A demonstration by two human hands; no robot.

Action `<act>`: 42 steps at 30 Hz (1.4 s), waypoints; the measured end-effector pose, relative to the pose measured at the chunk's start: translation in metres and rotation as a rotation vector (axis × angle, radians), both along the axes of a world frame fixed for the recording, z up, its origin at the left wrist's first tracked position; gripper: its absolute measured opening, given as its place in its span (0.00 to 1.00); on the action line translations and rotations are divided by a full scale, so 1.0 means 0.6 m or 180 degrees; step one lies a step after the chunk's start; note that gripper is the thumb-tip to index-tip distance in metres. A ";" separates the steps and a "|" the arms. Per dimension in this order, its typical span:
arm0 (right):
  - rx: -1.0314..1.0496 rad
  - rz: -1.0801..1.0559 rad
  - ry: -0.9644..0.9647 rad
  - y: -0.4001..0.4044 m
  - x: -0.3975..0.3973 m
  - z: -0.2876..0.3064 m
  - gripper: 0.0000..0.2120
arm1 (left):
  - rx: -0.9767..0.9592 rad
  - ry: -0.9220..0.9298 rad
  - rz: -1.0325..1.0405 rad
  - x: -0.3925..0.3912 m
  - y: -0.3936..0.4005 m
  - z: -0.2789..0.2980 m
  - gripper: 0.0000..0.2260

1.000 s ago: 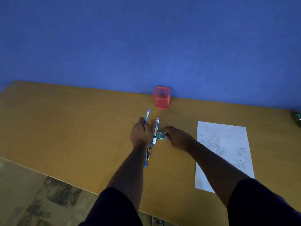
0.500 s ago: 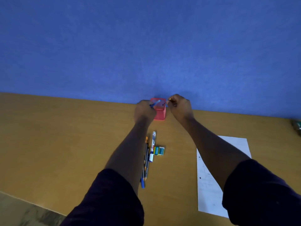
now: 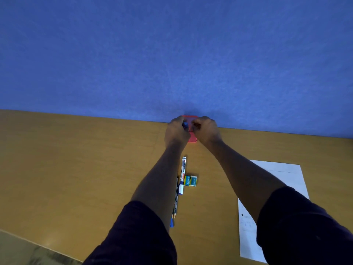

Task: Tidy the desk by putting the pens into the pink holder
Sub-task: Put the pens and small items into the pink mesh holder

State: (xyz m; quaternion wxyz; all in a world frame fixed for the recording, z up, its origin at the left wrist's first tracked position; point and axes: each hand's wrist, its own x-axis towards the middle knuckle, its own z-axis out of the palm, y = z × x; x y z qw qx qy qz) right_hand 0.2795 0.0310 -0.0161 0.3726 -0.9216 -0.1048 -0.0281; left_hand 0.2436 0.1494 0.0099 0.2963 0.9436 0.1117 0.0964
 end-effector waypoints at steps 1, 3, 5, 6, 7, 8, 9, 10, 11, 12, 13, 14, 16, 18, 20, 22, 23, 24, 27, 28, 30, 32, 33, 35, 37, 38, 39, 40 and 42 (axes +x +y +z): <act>-0.0070 0.0036 -0.0028 0.000 0.001 0.000 0.06 | -0.0010 -0.0017 -0.0024 -0.001 -0.001 0.000 0.12; -0.0121 0.0080 -0.0014 -0.002 0.001 0.000 0.06 | -0.0030 -0.0053 -0.0048 -0.001 -0.004 -0.002 0.12; -0.0132 0.0080 -0.0044 -0.004 0.000 0.000 0.06 | -0.0081 -0.0076 -0.0056 -0.003 -0.006 -0.003 0.10; -0.0111 0.0068 -0.0082 -0.006 -0.001 -0.001 0.06 | -0.0095 -0.0093 -0.0063 -0.005 -0.006 -0.003 0.10; -0.0051 0.0045 -0.0124 -0.009 -0.003 -0.003 0.06 | -0.0093 -0.0120 -0.0067 -0.006 -0.006 -0.003 0.10; 0.0051 0.0011 -0.0150 -0.012 -0.006 -0.003 0.06 | -0.0090 -0.0165 -0.0073 -0.008 -0.006 -0.004 0.09; 0.0169 -0.0035 -0.0174 -0.015 -0.012 -0.003 0.06 | -0.0082 -0.0218 -0.0075 -0.011 -0.007 -0.004 0.08; 0.0283 -0.0089 -0.0208 -0.019 -0.018 -0.004 0.06 | -0.0063 -0.0286 -0.0063 -0.014 -0.007 -0.004 0.08; 0.0389 -0.0144 -0.0275 -0.022 -0.026 -0.005 0.07 | -0.0030 -0.0351 -0.0035 -0.017 -0.006 -0.006 0.07; 0.0477 -0.0192 -0.0367 -0.025 -0.034 -0.007 0.07 | 0.0018 -0.0407 0.0003 -0.020 -0.004 -0.010 0.07; 0.0542 -0.0236 -0.0454 -0.028 -0.043 -0.010 0.07 | 0.0067 -0.0430 0.0051 -0.024 -0.001 -0.016 0.06; 0.0587 -0.0262 -0.0514 -0.031 -0.053 -0.012 0.07 | 0.0101 -0.0430 0.0107 -0.030 0.001 -0.021 0.06; 0.0551 -0.0227 -0.0532 -0.035 -0.072 -0.021 0.06 | 0.0095 -0.0371 0.0223 -0.048 0.004 -0.032 0.05; 0.0349 -0.0019 -0.0467 -0.036 -0.090 -0.040 0.05 | 0.0046 -0.0251 0.0306 -0.073 0.006 -0.044 0.04; 0.0030 0.0278 -0.0397 -0.035 -0.110 -0.058 0.06 | -0.0018 0.0002 0.0399 -0.100 0.009 -0.058 0.03; -0.0293 0.0661 -0.0169 -0.031 -0.131 -0.067 0.07 | -0.0051 0.0386 0.0487 -0.126 0.011 -0.072 0.04; -0.0487 0.0864 -0.0012 -0.027 -0.140 -0.072 0.08 | -0.0047 0.0580 0.0518 -0.139 0.011 -0.079 0.05; -0.0719 0.1074 0.0140 -0.024 -0.150 -0.073 0.09 | -0.0041 0.0756 0.0546 -0.150 0.011 -0.085 0.07; -0.1279 0.1504 0.0368 -0.013 -0.171 -0.086 0.09 | 0.0124 0.1112 0.0566 -0.177 0.010 -0.101 0.11; -0.1323 0.1534 0.0415 -0.012 -0.179 -0.089 0.09 | 0.0242 0.1168 0.0527 -0.183 0.010 -0.106 0.10; -0.1237 0.1420 0.0471 -0.011 -0.196 -0.085 0.10 | 0.0460 0.1231 0.0437 -0.192 0.007 -0.110 0.10; -0.1088 0.1286 0.0544 -0.011 -0.208 -0.085 0.11 | 0.0558 0.1259 0.0408 -0.194 0.005 -0.114 0.10; -0.1041 0.1248 0.0581 -0.011 -0.212 -0.086 0.13 | 0.0580 0.1275 0.0422 -0.195 0.005 -0.116 0.10; -0.0974 0.1213 0.0659 -0.012 -0.218 -0.085 0.16 | 0.0645 0.1339 0.0455 -0.195 0.004 -0.120 0.12; -0.0962 0.1190 0.0696 -0.015 -0.222 -0.084 0.18 | 0.0717 0.1374 0.0481 -0.195 0.002 -0.126 0.13; -0.0957 0.1183 0.0685 -0.016 -0.225 -0.083 0.20 | 0.0745 0.1385 0.0489 -0.194 0.000 -0.127 0.12; -0.0941 0.1185 0.0678 -0.017 -0.226 -0.082 0.22 | 0.0781 0.1391 0.0490 -0.193 -0.001 -0.128 0.11; -0.0936 0.1197 0.0674 -0.018 -0.228 -0.081 0.24 | 0.0809 0.1414 0.0493 -0.191 -0.004 -0.127 0.11; -0.1048 0.1245 0.0666 -0.018 -0.228 -0.081 0.26 | 0.0819 0.1458 0.0482 -0.188 -0.007 -0.128 0.10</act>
